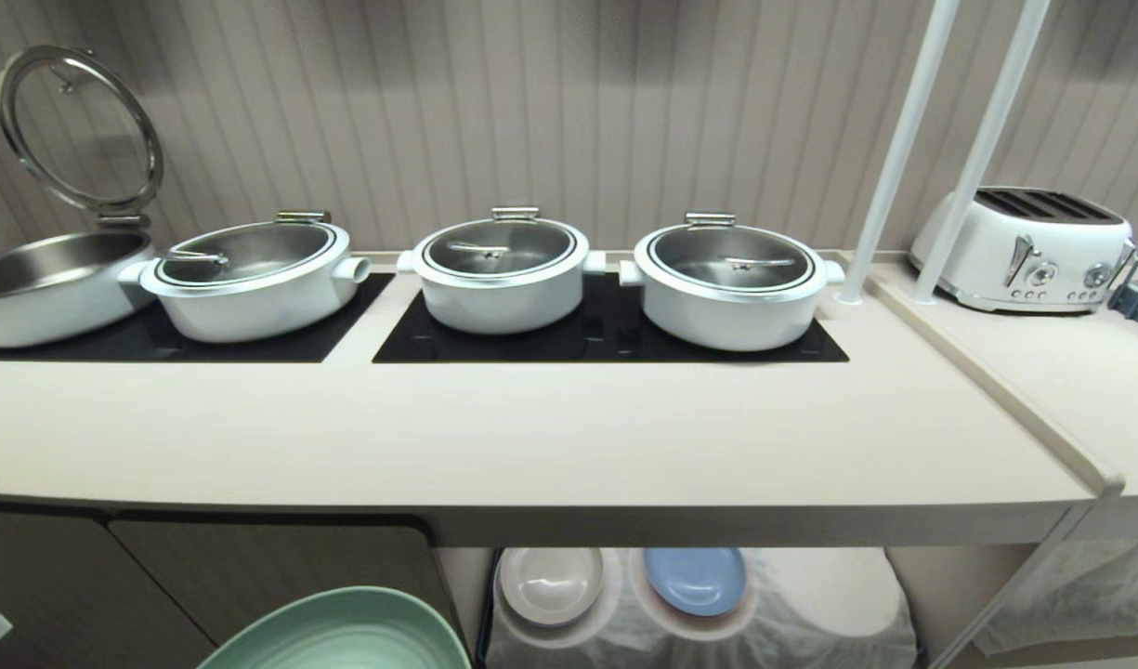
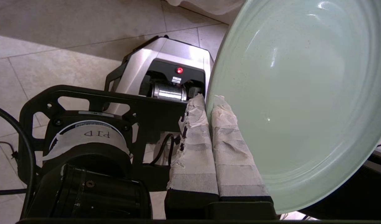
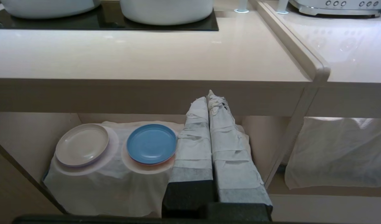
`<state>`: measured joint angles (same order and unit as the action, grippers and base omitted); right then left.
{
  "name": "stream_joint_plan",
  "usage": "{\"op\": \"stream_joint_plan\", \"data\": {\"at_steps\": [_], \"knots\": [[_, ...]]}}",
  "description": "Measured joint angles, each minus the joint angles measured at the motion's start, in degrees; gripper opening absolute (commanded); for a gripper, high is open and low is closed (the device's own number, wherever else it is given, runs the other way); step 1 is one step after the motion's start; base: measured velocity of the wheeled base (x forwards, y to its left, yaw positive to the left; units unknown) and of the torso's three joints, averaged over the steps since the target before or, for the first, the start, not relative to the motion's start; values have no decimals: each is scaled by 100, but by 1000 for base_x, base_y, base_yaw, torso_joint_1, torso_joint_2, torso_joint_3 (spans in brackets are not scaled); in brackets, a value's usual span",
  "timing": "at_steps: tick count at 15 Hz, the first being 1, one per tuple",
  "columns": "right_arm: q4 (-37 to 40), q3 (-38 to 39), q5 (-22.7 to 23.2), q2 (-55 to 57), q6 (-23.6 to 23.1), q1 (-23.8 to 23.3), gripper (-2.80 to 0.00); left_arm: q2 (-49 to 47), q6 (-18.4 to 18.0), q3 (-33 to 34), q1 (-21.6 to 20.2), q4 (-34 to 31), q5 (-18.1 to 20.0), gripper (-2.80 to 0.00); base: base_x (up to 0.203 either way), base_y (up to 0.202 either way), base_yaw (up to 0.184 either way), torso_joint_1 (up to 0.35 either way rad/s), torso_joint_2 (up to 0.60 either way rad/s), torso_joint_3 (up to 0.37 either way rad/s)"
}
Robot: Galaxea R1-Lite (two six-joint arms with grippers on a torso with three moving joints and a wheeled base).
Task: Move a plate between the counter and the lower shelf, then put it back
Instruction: Put the plate in the cupboard
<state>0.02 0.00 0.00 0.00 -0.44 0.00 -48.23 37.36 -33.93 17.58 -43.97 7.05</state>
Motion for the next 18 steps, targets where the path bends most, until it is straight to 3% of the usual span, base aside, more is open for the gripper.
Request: {"op": "stream_joint_plan", "data": {"at_steps": [18], "knots": [[0, 0, -1, 0, -1, 0, -280, 24, -33, -22, 26, -14, 26, -280, 0, -195, 1, 3, 3, 2]]}}
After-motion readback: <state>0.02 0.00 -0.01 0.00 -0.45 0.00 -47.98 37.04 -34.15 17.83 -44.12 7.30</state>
